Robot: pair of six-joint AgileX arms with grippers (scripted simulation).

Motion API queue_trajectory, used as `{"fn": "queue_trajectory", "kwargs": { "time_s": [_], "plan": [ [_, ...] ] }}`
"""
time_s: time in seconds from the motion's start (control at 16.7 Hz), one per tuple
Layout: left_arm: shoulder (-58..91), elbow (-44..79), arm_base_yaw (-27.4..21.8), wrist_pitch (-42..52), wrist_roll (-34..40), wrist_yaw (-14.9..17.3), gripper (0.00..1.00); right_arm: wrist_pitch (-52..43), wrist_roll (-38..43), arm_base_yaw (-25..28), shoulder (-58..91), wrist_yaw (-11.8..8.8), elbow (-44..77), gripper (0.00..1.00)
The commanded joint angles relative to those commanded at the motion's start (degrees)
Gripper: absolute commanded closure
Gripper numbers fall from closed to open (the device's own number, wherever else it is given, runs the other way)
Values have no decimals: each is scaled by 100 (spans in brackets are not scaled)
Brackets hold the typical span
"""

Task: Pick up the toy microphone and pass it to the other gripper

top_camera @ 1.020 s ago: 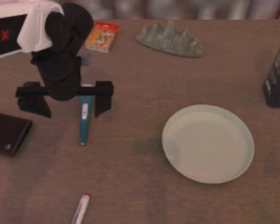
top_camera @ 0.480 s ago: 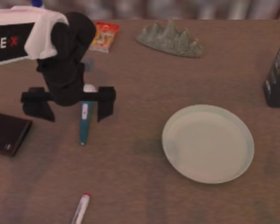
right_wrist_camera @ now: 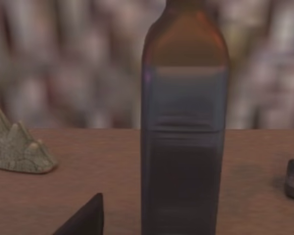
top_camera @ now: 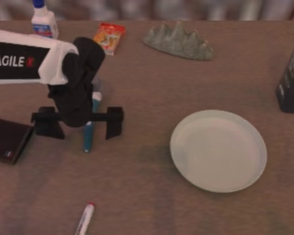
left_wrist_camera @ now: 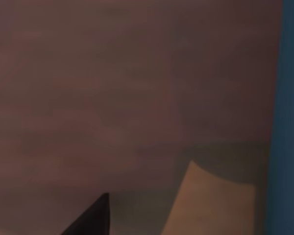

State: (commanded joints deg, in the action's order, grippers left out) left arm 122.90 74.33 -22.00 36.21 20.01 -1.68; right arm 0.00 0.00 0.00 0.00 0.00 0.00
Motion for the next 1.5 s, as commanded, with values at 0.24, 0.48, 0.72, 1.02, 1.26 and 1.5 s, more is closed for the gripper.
{"fn": "queue_trajectory", "kwargs": {
  "time_s": [0.24, 0.48, 0.72, 1.02, 1.26, 1.5],
  "plan": [
    [0, 0, 0, 0, 0, 0, 8, 0, 0, 0, 0, 0, 0, 0],
    [0, 0, 0, 0, 0, 0, 38, 0, 0, 0, 0, 0, 0, 0],
    [0, 0, 0, 0, 0, 0, 68, 0, 0, 0, 0, 0, 0, 0],
    [0, 0, 0, 0, 0, 0, 100, 0, 0, 0, 0, 0, 0, 0],
    [0, 0, 0, 0, 0, 0, 100, 0, 0, 0, 0, 0, 0, 0],
    [-346, 119, -6, 151, -87, -113, 100, 0, 0, 0, 0, 0, 0, 0]
  ]
}}
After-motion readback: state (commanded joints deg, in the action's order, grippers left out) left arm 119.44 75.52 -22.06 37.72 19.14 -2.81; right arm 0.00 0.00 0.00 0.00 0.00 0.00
